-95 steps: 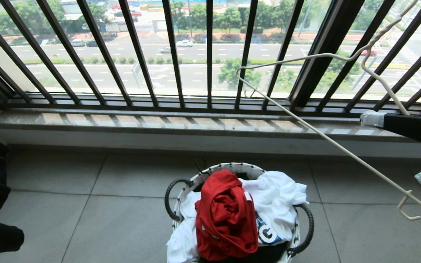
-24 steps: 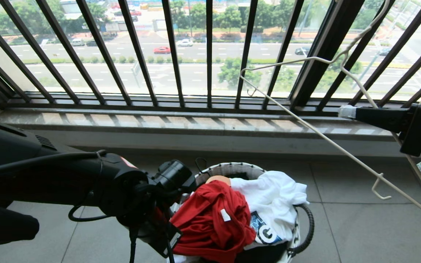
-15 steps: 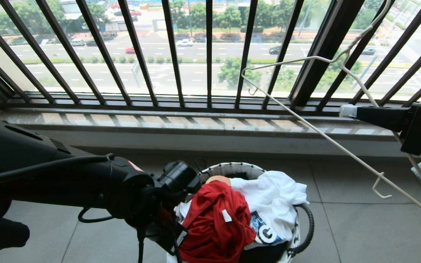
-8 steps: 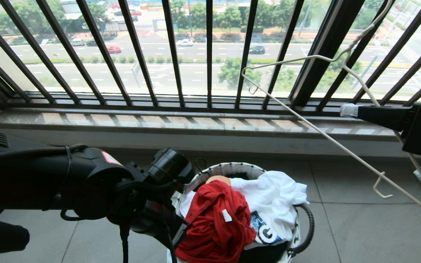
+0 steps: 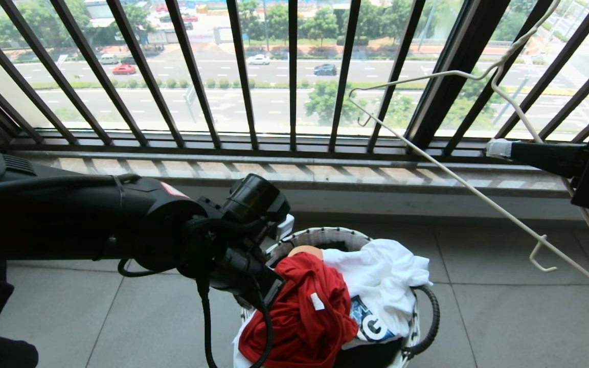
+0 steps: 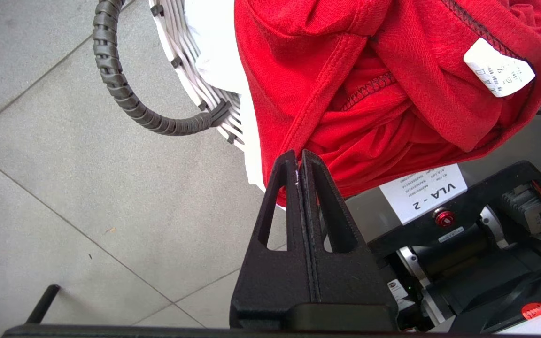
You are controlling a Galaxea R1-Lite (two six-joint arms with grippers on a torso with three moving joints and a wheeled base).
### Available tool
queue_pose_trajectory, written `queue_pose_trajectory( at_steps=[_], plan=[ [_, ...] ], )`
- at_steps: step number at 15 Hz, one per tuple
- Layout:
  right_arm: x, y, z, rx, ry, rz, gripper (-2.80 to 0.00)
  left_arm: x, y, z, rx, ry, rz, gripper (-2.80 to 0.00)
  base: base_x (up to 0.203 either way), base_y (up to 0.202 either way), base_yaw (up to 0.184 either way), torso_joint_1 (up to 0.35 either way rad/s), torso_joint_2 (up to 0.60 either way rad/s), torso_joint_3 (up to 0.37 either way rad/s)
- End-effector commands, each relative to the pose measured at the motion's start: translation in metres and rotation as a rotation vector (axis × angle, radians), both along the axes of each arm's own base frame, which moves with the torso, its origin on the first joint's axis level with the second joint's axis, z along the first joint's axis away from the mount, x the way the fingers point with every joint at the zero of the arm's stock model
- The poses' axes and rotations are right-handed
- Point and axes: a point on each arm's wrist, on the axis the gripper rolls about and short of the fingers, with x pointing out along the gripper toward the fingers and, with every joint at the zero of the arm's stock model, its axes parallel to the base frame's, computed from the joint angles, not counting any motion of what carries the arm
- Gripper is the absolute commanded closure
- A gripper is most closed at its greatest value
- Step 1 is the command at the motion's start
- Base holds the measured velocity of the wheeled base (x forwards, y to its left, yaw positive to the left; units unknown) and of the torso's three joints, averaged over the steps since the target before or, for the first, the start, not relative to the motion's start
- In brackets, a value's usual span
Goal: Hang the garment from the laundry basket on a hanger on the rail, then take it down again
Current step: Pick up clothes from the basket
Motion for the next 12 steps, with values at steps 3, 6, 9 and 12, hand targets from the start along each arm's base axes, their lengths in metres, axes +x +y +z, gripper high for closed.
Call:
queue_pose_trajectory(
  at_steps=[3, 6, 9, 12],
  plan=[
    [0.008, 0.002, -0.006, -0.010, 0.028, 0.003, 0.00, 0.022, -0.016, -0.013, 0.087, -0.029, -0.093, -2.80, 0.000, 0.000, 0.000, 0.000, 0.00, 0.000],
    [0.011, 0.003, -0.008, -0.012, 0.039, -0.002, 0.00, 0.027, -0.022, -0.011, 0.111, -0.061, -0.147, -2.80, 0.000, 0.000, 0.000, 0.000, 0.00, 0.000],
    [0.012, -0.002, -0.006, -0.009, 0.032, -0.028, 0.00, 0.028, -0.024, -0.014, 0.161, -0.085, -0.116, -2.80, 0.000, 0.000, 0.000, 0.000, 0.00, 0.000],
    [0.012, -0.002, -0.007, -0.010, 0.034, -0.030, 0.00, 0.019, -0.031, -0.018, 0.193, -0.095, -0.124, -2.80, 0.000, 0.000, 0.000, 0.000, 0.00, 0.000]
  ],
)
